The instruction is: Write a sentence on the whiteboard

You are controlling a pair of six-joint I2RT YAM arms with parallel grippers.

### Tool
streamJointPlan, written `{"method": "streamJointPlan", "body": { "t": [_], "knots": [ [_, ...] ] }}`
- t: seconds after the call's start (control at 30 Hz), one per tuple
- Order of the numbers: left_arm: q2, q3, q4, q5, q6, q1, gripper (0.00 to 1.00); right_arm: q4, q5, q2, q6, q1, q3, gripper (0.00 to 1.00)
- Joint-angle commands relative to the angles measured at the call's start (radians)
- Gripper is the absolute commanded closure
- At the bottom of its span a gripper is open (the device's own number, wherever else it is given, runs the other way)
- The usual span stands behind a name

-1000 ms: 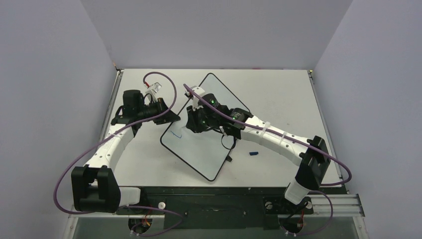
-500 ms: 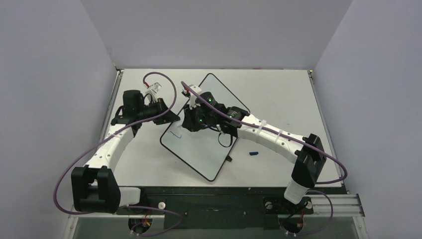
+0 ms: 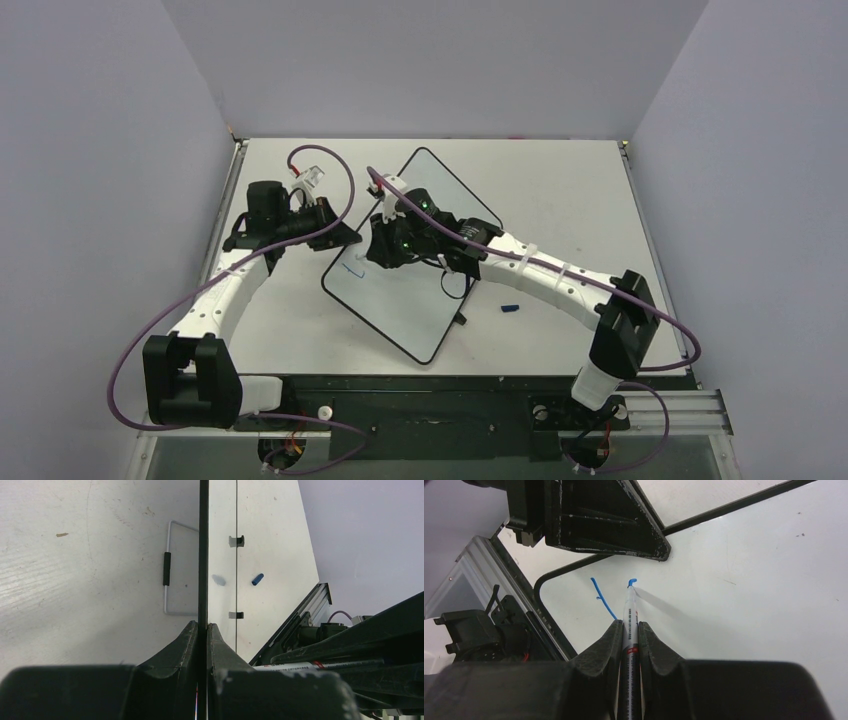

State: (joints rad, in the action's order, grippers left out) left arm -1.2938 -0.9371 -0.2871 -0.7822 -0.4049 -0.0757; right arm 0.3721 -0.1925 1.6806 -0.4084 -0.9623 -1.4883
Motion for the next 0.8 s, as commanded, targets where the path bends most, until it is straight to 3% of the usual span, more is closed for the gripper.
{"method": "streamJointPlan", "body": {
  "t": [0.0,0.37,0.77],
  "knots": [
    [0.042,-0.018,0.063,-0.013,0.029,-0.003,1.0,-0.02,-0.009,-0.046,-0.01,-0.008,0.046,1.0],
    [0.043,-0.017,0.06,-0.011,0.031,-0.004,1.0,-0.02,0.036,-0.074,-0.013,-0.003,0.098,1.0],
    [0.046,-0.018,0.057,-0.009,0.035,-0.008,1.0,0.018,0.065,-0.015,-0.026,0.023,-0.005,1.0]
  ]
}}
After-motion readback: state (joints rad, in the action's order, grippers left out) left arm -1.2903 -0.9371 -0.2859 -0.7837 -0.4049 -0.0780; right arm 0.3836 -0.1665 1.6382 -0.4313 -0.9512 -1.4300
